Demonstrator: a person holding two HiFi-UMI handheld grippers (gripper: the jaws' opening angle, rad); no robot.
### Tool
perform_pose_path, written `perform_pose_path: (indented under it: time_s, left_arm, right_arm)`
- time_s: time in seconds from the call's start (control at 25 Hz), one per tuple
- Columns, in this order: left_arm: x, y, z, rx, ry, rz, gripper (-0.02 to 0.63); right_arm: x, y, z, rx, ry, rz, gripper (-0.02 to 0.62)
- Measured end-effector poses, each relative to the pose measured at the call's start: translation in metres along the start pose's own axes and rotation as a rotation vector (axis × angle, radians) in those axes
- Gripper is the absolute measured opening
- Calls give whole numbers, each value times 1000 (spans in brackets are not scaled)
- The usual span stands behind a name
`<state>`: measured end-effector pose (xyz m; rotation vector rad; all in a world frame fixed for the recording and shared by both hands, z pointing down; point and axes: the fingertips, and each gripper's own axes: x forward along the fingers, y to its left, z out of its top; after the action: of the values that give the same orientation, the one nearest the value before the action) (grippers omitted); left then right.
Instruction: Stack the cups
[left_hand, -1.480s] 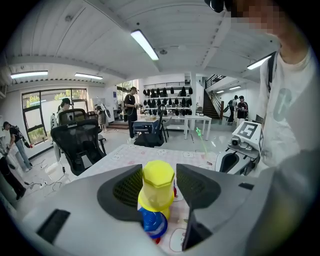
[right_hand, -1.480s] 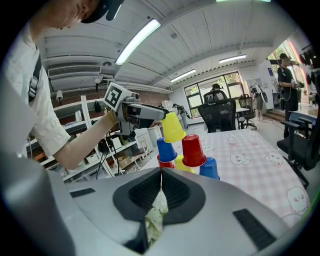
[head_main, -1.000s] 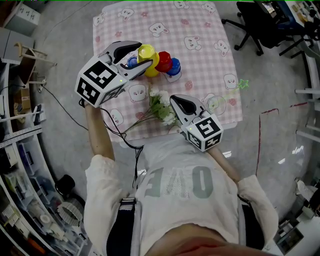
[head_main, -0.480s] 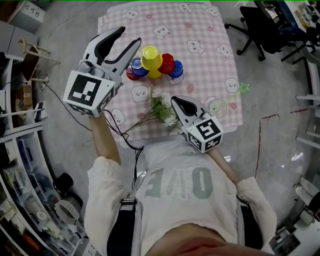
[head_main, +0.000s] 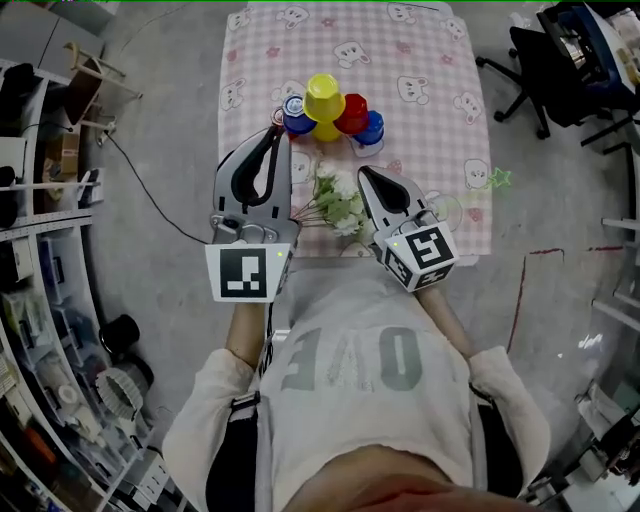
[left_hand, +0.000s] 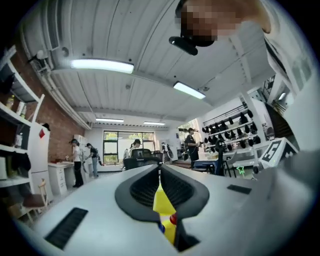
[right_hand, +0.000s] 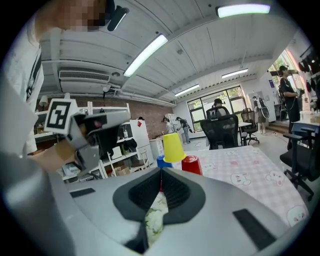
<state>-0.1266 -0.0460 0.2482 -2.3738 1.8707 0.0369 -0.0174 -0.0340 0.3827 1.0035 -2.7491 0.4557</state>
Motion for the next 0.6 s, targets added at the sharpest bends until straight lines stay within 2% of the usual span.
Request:
perform_pose_path:
  time_s: [0.16,0.32,0.4,0.6]
  left_arm:
    - [-31,-21,-56,-42,117,108,31]
    - [-45,-38,-93,-75,205,123,31]
    - [-48,-39,-98,-88,225,130,31]
    - [-49,-35,-93,-88,210,143,31]
  right_arm:
    - [-5,-2,7,-29,-40,-7,29]
    - [-9,-2,9,-59,-63,-18,28]
    - [-10,1,11,-78,-75,-16,28]
    - [-14,2,18,-83,-106,-20,28]
